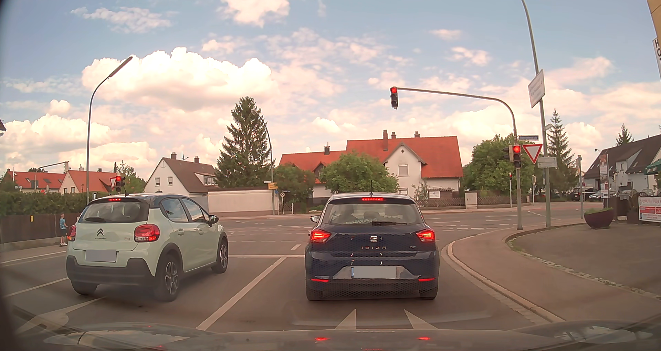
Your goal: Follow the waypoints while adhering to traffic rules and regulations
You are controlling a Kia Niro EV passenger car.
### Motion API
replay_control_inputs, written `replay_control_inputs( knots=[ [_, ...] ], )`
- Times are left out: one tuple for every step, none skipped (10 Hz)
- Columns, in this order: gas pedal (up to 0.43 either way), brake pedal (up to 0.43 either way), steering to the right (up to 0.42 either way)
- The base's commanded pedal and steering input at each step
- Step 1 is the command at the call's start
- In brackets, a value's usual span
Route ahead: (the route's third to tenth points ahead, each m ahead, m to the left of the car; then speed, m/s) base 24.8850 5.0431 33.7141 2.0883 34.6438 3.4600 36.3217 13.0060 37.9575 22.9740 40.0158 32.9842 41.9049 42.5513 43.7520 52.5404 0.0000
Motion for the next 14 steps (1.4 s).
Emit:
replay_control_inputs(
  knots=[
    [0.0, 0.561, 0.005],
    [0.0, 0.549, 0.002],
    [0.0, 0.524, -0.002],
    [0.0, 0.5, -0.005],
    [0.0, 0.488, -0.007],
    [0.0, 0.482, -0.007],
    [0.0, 0.476, -0.007],
    [0.0, 0.476, -0.007],
    [0.0, 0.476, -0.006],
    [0.0, 0.476, -0.005],
    [0.0, 0.476, -0.004],
    [0.0, 0.476, -0.003],
    [0.0, 0.476, 0.001],
    [0.0, 0.476, 0.001]
  ],
)
